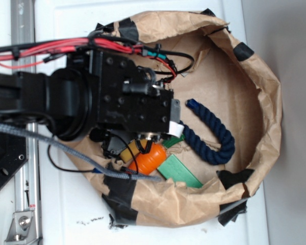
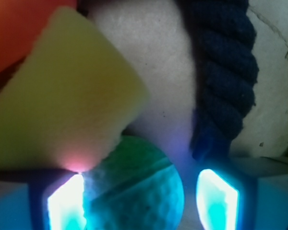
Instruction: Grab the green ball.
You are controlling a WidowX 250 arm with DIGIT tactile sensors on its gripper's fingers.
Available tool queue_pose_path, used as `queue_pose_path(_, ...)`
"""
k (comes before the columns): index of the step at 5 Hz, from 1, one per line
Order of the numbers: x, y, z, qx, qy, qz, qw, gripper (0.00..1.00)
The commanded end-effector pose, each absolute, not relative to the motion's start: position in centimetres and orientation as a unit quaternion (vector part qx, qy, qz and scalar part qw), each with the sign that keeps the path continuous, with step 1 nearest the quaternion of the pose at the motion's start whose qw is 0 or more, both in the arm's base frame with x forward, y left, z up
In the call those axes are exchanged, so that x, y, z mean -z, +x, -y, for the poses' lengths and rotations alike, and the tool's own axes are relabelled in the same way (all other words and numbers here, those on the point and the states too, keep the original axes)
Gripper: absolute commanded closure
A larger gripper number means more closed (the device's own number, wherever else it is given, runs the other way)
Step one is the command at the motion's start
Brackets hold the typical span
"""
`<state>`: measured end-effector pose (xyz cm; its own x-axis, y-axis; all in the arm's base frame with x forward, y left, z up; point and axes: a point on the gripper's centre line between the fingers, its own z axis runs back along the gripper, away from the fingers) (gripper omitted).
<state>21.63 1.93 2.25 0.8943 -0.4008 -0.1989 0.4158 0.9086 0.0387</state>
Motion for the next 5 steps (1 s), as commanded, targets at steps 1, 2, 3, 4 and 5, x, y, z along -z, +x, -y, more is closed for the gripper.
queue_pose_path(1, -2.8, 22.4, -3.1, 0.186, 0.036, -0.064, 0.980, 1.00)
queue_pose_path(2, -3.1, 22.5, -3.2, 0.183, 0.034, -0.060, 0.981, 1.00)
queue_pose_path(3, -4.6, 22.7, -3.3, 0.173, 0.031, -0.045, 0.983, 1.00)
queue_pose_path(4, -8.3, 23.2, -3.7, 0.127, 0.039, -0.028, 0.991, 1.00)
queue_pose_path(5, -13.4, 24.8, -3.8, 0.075, 0.036, 0.034, 0.996, 1.00)
